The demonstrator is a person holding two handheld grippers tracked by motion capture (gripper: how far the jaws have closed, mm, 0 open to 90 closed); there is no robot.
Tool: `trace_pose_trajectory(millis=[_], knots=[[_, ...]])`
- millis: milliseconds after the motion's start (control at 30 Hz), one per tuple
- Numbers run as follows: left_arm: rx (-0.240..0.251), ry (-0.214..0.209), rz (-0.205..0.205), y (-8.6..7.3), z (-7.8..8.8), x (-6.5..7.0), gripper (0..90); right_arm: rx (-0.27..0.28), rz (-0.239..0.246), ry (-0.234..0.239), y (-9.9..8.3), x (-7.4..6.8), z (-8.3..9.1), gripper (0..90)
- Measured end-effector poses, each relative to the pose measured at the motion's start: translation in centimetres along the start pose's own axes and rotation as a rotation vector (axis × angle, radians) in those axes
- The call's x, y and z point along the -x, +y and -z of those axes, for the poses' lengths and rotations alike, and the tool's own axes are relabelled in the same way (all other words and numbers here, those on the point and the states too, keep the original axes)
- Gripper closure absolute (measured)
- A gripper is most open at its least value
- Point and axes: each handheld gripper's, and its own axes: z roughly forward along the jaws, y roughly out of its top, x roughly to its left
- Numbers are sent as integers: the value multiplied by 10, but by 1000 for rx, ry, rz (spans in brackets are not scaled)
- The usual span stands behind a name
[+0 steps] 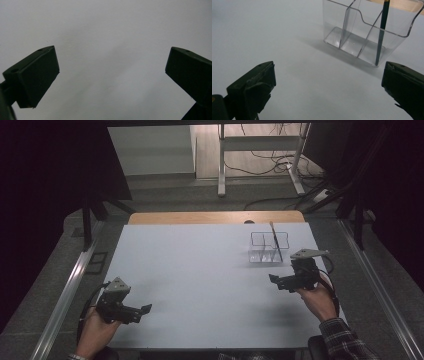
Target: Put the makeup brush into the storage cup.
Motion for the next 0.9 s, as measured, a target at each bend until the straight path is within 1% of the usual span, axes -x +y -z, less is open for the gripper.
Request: trace_pose_trajectory(millis=[167, 400, 567, 833, 900], knots=[[1, 1, -6, 0, 0, 0, 0, -11, 5, 3, -6, -3, 5, 0], [6, 3, 2, 0, 1, -1, 0, -19, 15, -6, -12, -6, 13, 0], [6, 8, 1, -1, 2, -2, 0, -22, 14, -4, -17, -8, 18, 0], [22, 21, 22, -3, 6, -7, 0, -37, 22, 0, -26, -12, 26, 0], [23, 22, 22, -3, 6, -8, 0, -40, 26, -4, -28, -13, 28, 0]])
